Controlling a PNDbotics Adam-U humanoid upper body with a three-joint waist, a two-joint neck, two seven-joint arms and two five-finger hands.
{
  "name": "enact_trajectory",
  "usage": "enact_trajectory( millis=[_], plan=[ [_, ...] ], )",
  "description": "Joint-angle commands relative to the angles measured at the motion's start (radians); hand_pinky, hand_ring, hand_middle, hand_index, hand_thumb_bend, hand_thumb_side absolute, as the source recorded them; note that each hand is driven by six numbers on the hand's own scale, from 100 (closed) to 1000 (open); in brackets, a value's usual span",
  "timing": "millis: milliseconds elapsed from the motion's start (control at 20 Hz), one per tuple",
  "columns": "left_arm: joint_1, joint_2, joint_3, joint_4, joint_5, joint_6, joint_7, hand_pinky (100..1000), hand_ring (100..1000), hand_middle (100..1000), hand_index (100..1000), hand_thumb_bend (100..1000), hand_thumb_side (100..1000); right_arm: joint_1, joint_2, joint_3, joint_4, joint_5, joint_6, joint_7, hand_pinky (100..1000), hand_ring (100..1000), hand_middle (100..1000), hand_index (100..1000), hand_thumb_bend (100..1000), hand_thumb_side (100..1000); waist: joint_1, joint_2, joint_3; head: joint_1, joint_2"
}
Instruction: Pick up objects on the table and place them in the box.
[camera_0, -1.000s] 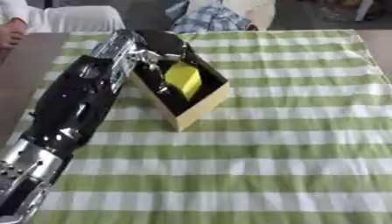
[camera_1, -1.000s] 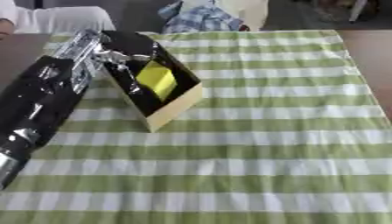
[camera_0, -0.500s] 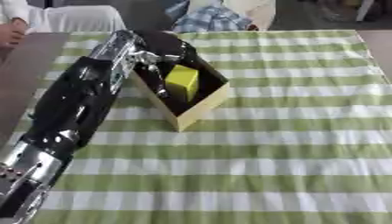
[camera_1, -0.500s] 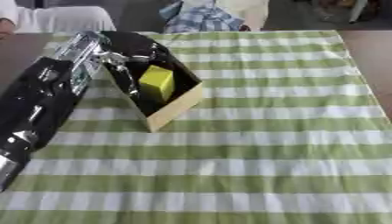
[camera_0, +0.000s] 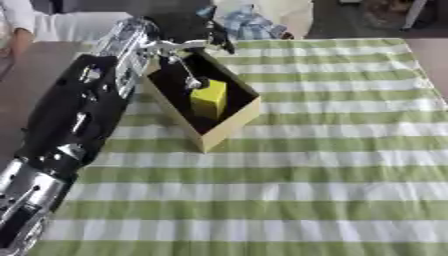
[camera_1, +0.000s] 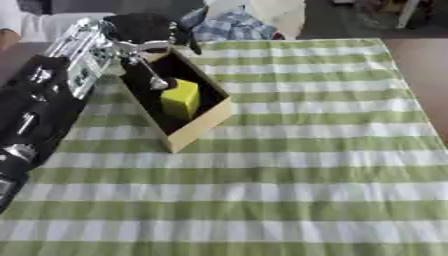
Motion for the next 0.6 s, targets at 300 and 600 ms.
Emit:
enact_trajectory(
  millis=[300,600],
  plan=[
    [0.048,0.162,0.006,-0.374,0.263,0.092,-0.029,727,730,712,839,211,100,-0.004,-0.040,-0.011,-0.015,0.010,0.000,-0.007,644,708,735,808,100,848,-0.001,-0.026,0.010,-0.020,0.020],
    [0.178,0.284,0.049,-0.682,0.502,0.253,0.076,694,689,681,832,100,100,-0.006,-0.046,-0.014,-0.015,0.017,0.001,-0.012,646,708,735,809,100,846,-0.007,-0.018,0.018,-0.036,0.019]
  ],
)
